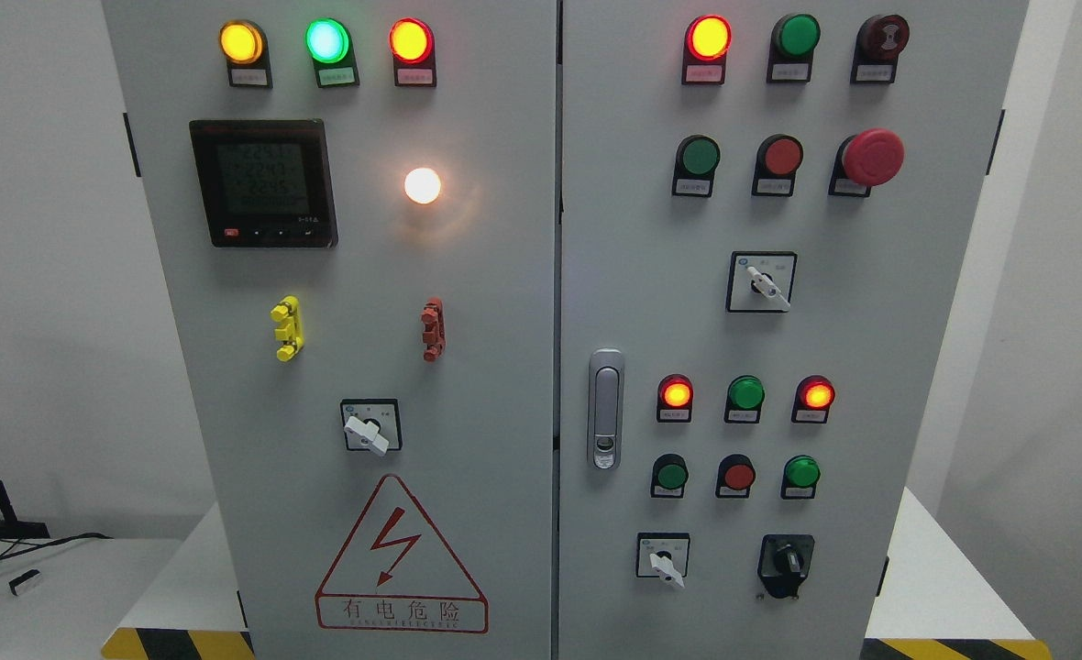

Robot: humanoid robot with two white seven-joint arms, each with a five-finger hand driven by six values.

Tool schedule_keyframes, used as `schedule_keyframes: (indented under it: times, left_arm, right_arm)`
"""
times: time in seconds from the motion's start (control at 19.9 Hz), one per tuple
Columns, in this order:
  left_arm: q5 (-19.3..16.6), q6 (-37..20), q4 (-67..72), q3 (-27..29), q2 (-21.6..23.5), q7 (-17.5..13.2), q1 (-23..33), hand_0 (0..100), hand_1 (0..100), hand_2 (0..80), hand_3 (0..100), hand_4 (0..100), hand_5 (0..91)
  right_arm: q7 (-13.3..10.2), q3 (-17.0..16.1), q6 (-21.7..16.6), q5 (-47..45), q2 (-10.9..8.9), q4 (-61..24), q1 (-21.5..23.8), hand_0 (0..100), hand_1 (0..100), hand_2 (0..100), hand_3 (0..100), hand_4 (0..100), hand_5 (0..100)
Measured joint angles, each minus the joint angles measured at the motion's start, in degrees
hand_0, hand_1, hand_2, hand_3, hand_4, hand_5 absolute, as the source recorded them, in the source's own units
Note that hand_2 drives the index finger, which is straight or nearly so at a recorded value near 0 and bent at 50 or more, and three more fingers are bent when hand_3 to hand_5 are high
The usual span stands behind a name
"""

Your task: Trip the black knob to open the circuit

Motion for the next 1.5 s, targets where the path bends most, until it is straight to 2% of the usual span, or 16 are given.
schedule_keyframes:
  times: [0.45,0.8,1.1,1.5]
  left_arm:
    - [0.00,0.00,0.00,0.00,-0.01,0.00,0.00,12,39,0.0,0,0,0.0]
    - [0.00,0.00,0.00,0.00,-0.01,0.00,0.00,12,39,0.0,0,0,0.0]
    - [0.00,0.00,0.00,0.00,-0.02,0.00,0.00,12,39,0.0,0,0,0.0]
    - [0.00,0.00,0.00,0.00,-0.02,0.00,0.00,12,39,0.0,0,0,0.0]
  right_arm:
    - [1.02,-0.28,-4.88,0.00,-2.89,-21.74,14.80,30,53,23,35,25,24]
    - [1.91,-2.08,-8.18,0.00,-4.19,-37.29,22.35,30,54,25,39,29,29]
    - [2.01,-4.09,-10.34,0.00,-4.81,-47.80,25.65,30,55,28,42,32,32]
    - [2.07,-7.23,-13.04,0.00,-5.25,-58.69,26.83,30,56,30,45,35,35]
